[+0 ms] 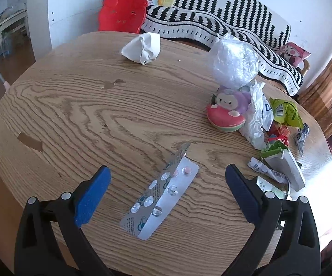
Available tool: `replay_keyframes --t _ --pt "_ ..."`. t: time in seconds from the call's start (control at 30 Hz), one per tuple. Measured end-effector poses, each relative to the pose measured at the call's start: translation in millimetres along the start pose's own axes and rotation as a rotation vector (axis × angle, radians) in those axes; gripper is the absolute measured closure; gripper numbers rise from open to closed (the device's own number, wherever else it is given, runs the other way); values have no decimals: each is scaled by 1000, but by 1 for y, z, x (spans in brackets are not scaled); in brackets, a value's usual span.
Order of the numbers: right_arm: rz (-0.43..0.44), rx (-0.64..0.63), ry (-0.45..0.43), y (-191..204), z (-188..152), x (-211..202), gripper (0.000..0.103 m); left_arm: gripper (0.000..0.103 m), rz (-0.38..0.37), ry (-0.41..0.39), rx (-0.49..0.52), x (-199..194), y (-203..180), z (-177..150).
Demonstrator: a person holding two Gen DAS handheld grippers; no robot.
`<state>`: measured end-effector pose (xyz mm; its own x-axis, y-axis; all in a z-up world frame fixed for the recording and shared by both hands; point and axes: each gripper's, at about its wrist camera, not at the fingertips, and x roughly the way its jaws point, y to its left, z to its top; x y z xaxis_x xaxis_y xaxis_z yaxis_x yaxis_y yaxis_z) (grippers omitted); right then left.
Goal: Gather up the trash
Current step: 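Approach the silver pill blister pack with the left tool and the white box with the right tool, then grasp the blister pack with the left tool while the right tool grasps the white box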
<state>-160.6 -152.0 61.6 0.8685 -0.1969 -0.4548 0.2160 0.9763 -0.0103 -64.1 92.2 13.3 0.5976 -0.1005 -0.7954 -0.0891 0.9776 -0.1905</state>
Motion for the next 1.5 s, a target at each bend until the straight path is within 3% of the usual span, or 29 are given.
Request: replay_keyframes --t 0.43,0.93,1.03,1.23,1.37,1.5 --pt "14 -10 73 -4 3 1 6 6 0 7 -11 2 3 1" --pt "-5 -60 85 0 0 5 6 6 15 9 -2 2 4 0" --pt "155 -171 179 17 -2 20 6 6 30 19 47 4 0 -1" --pt "325 -245 293 42 -10 61 6 6 49 40 279 10 -18 -14" --pt "340 -269 313 57 -13 84 9 6 88 62 310 18 -11 -16" --pt "327 -250 313 63 -11 100 15 9 30 101 249 23 2 -13"
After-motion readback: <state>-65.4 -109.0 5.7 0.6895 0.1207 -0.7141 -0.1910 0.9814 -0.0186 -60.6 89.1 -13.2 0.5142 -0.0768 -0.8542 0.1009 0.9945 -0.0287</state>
